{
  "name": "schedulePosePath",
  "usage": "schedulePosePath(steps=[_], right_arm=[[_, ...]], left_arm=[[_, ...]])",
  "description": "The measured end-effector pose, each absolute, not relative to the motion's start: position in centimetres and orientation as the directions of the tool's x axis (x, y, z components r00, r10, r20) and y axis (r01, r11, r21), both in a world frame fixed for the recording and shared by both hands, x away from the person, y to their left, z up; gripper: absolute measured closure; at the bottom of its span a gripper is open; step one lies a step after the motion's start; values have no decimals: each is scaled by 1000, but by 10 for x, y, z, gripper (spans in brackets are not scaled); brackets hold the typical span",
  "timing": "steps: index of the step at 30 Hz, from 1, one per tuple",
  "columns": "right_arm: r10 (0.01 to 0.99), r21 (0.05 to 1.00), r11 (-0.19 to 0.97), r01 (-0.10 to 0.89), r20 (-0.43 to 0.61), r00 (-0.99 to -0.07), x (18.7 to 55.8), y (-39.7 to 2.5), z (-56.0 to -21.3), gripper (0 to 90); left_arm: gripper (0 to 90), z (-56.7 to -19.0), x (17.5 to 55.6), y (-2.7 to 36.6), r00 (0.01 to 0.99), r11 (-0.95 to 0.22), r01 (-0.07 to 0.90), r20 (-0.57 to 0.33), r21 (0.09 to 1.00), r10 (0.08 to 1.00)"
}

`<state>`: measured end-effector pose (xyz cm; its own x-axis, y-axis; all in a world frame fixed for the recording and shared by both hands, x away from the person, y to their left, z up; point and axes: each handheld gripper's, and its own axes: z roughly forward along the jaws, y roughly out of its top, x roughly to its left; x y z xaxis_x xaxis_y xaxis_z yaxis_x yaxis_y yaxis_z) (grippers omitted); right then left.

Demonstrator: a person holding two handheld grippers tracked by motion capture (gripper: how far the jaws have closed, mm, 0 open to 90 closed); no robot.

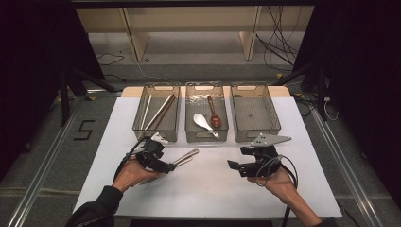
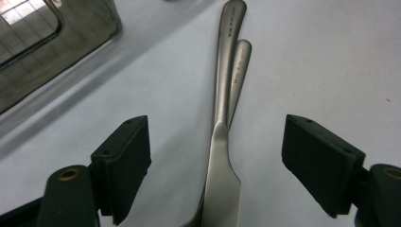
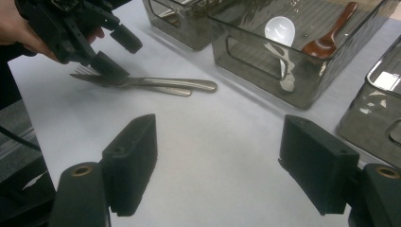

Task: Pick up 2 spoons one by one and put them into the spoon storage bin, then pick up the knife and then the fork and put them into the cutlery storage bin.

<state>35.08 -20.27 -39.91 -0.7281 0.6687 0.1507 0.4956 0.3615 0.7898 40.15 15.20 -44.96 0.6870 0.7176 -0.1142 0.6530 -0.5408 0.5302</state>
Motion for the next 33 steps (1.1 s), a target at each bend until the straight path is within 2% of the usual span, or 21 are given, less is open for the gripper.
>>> schedulePosePath(steps=[15,33], right_arm=[[680,782,346,519,172,-713,346,-212,-404,275],[686,783,346,517,165,-709,340,-215,-404,281]], left_arm=[[354,-457,411,141,724,-613,645,-109,456,681],[600,-464,412,127,773,-710,605,-56,361,631]])
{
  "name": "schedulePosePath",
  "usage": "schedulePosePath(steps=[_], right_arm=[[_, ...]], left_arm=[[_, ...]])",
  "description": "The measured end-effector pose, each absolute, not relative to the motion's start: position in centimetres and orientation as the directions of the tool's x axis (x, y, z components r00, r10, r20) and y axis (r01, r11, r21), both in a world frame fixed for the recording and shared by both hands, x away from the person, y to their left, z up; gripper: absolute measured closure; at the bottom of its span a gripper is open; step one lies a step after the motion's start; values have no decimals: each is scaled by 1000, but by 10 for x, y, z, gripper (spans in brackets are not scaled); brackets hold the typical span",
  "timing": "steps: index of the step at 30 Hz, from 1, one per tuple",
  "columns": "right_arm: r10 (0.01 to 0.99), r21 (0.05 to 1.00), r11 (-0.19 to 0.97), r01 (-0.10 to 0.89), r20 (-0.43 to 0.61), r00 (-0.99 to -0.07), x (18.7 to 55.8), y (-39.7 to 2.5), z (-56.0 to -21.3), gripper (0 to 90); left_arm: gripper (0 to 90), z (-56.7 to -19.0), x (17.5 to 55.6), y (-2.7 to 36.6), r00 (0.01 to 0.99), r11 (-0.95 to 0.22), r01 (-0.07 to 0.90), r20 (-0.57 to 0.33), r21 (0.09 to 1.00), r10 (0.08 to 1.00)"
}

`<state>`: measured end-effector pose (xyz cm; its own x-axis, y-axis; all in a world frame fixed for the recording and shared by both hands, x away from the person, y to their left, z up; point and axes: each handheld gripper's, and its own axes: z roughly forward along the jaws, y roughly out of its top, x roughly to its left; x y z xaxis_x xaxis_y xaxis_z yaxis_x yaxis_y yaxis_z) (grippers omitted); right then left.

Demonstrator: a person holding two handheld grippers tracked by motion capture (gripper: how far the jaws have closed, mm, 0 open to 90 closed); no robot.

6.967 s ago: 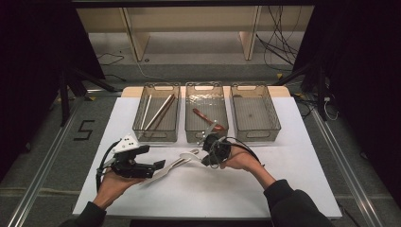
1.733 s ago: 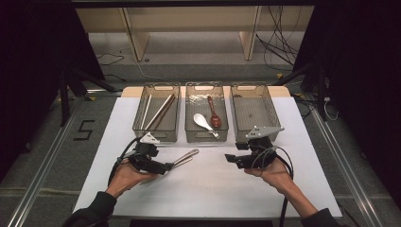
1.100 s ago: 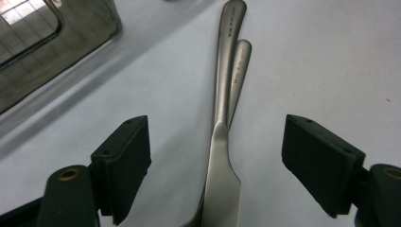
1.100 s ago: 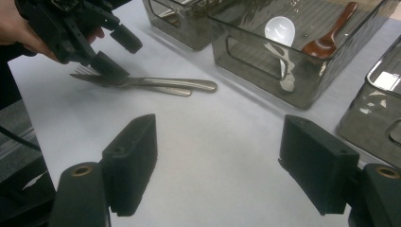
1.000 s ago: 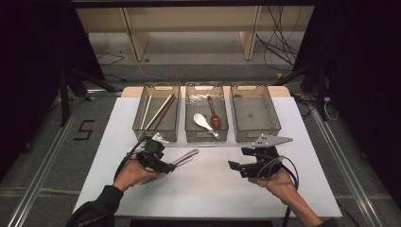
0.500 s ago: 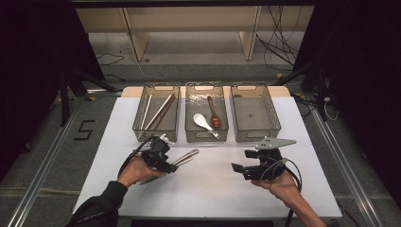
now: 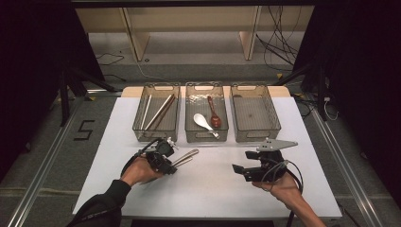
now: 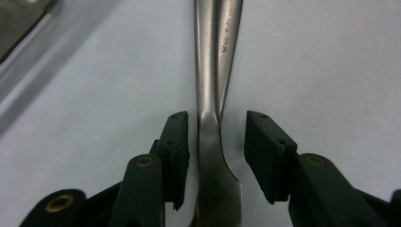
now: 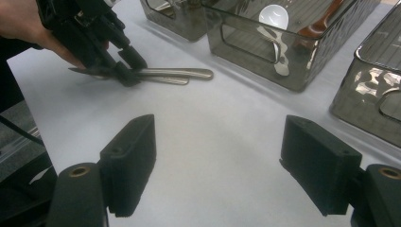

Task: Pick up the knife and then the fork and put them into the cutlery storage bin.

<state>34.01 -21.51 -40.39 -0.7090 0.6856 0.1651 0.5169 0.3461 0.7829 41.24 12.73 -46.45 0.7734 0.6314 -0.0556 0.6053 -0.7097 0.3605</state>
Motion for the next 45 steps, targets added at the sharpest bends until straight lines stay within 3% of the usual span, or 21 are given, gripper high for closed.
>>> schedulePosePath(steps=[8,28,30,45], right_arm=[[682,781,355,514,159,-713,341,-213,-404,285],[677,784,361,505,152,-720,342,-210,-403,295],[677,784,360,505,153,-720,342,-210,-403,296],[673,786,364,501,151,-724,342,-209,-402,298]], left_arm=[[738,-464,412,129,779,-722,598,-39,347,626],[814,-456,403,129,814,-758,550,-24,351,580],[874,-455,402,127,817,-755,545,-29,366,575],[877,-446,394,121,844,-772,499,-18,393,536]])
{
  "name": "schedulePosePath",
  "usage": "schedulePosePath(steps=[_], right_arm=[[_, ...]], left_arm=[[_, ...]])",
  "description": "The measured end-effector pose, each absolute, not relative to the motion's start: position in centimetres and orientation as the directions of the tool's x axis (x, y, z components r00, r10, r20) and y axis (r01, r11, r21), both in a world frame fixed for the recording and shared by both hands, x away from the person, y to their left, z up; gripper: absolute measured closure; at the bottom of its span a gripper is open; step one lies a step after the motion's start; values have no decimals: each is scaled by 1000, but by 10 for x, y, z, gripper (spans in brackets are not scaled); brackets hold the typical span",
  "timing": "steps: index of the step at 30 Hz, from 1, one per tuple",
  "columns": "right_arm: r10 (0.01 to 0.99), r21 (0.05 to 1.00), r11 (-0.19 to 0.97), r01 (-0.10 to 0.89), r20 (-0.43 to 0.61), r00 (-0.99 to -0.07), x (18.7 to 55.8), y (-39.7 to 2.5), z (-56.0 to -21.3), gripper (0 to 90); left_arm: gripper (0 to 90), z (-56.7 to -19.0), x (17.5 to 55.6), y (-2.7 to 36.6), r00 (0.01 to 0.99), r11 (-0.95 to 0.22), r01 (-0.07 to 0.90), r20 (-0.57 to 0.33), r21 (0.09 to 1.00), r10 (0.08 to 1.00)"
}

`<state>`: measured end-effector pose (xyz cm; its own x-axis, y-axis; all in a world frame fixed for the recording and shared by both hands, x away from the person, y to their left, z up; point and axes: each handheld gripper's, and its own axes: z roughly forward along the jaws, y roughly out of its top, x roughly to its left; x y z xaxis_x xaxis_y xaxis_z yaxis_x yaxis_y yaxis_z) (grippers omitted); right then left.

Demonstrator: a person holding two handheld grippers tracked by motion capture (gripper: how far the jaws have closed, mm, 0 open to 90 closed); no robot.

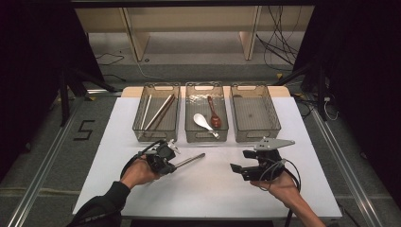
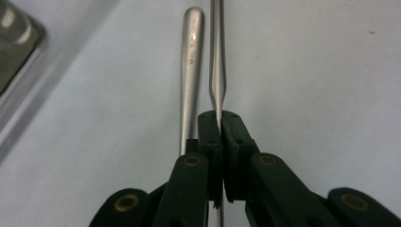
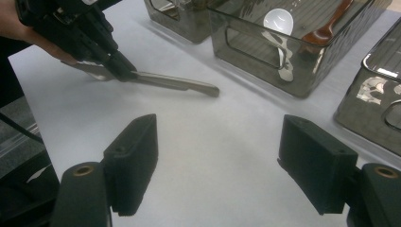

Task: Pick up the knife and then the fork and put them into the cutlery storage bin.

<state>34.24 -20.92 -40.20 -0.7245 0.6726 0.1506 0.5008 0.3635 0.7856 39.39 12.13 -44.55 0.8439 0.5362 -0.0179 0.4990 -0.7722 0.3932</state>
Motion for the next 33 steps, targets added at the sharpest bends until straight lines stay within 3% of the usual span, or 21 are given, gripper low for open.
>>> schedulePosePath(steps=[19,33], right_arm=[[590,760,460,459,125,-798,349,-184,-403,298],[388,667,683,298,14,-922,351,-141,-415,348]], left_arm=[[877,-421,369,103,898,-793,411,-50,450,438],[876,-411,347,81,940,-832,329,-68,446,335]])
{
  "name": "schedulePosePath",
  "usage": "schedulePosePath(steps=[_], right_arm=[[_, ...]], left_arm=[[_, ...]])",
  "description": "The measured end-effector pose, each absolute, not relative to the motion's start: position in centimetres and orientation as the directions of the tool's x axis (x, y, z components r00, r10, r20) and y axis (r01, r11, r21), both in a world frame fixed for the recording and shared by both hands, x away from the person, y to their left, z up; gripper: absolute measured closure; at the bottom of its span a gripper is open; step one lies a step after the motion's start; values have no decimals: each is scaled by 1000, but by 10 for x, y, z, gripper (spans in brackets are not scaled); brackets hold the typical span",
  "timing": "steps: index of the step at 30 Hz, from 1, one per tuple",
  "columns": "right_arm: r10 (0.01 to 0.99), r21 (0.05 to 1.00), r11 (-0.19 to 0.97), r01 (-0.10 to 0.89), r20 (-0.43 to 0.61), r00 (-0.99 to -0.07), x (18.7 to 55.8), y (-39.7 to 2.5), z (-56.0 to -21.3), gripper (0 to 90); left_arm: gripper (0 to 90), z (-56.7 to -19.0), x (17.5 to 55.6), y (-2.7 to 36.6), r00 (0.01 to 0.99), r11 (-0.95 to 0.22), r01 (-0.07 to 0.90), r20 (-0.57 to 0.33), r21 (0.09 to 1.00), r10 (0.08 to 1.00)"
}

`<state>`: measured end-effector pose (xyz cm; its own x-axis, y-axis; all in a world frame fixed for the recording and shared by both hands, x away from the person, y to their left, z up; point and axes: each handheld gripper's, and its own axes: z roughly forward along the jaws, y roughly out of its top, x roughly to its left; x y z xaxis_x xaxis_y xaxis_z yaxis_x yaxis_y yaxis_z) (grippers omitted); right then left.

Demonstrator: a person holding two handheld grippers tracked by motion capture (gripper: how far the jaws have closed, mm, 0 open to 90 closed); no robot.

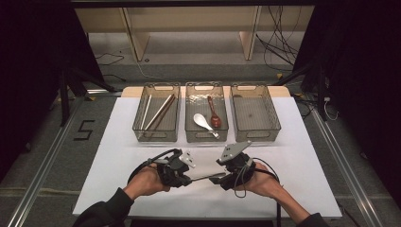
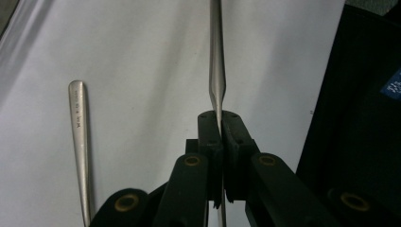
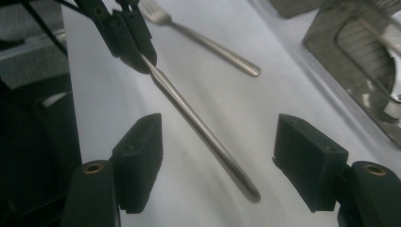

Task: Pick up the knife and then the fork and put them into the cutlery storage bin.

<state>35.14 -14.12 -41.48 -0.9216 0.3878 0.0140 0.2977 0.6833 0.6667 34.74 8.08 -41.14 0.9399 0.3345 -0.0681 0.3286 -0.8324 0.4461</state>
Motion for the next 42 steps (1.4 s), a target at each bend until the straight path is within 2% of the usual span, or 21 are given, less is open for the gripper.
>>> schedulePosePath(steps=[4,12,19,23,30,32,37,38,40,42], right_arm=[[334,631,735,249,-17,-942,349,-135,-419,370],[256,583,790,190,-33,-966,347,-127,-425,476],[201,554,822,133,-64,-978,341,-122,-428,619],[157,539,838,84,-89,-984,338,-121,-431,739],[36,497,867,-28,-117,-992,332,-118,-434,816],[0,481,875,-59,-123,-992,329,-117,-434,836],[18,480,876,-34,-102,-995,330,-119,-433,843],[24,478,878,-26,-97,-995,330,-120,-433,843],[47,469,883,-9,-108,-993,332,-121,-433,843],[69,462,887,13,-105,-992,333,-123,-433,843]], left_arm=[[876,-409,344,78,947,-838,309,-64,450,314],[876,-408,339,74,954,-838,294,-88,459,287],[876,-407,339,74,956,-838,290,-103,463,274],[875,-408,339,74,959,-845,282,-110,454,261],[869,-411,337,72,975,-876,221,-103,429,195],[855,-411,337,72,977,-879,212,-99,426,188],[810,-411,340,74,971,-854,239,-98,463,219],[786,-409,341,75,970,-844,243,-91,477,227],[640,-406,343,78,962,-811,267,-86,521,261],[610,-403,344,82,960,-794,270,-86,545,268]])
